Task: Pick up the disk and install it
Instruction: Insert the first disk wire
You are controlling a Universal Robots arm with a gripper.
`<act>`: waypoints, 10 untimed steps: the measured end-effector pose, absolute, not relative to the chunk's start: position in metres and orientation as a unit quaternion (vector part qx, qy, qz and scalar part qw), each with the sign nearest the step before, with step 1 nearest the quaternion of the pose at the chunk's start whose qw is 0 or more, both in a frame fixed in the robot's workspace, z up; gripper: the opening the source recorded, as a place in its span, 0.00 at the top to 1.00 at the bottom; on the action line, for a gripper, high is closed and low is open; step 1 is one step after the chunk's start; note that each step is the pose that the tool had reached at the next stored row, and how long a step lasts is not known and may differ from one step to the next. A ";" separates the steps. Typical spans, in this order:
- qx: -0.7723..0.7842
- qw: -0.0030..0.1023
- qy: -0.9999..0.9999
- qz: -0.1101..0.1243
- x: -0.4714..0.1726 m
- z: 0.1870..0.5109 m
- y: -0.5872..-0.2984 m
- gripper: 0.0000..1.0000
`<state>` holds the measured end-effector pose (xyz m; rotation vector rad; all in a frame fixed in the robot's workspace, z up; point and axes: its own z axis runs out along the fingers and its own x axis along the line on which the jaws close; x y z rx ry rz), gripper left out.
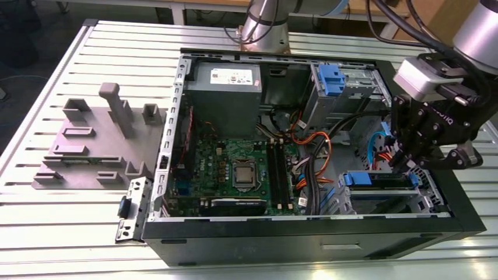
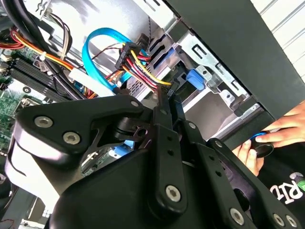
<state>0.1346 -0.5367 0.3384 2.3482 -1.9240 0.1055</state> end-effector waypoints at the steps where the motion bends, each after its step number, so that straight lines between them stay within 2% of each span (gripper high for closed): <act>1: 0.772 0.051 -0.633 0.036 0.134 0.338 -0.537 0.83; 5: 0.771 0.047 -0.634 0.040 0.133 0.338 -0.537 0.83; 10: 0.760 0.047 -0.647 0.040 0.132 0.338 -0.537 0.83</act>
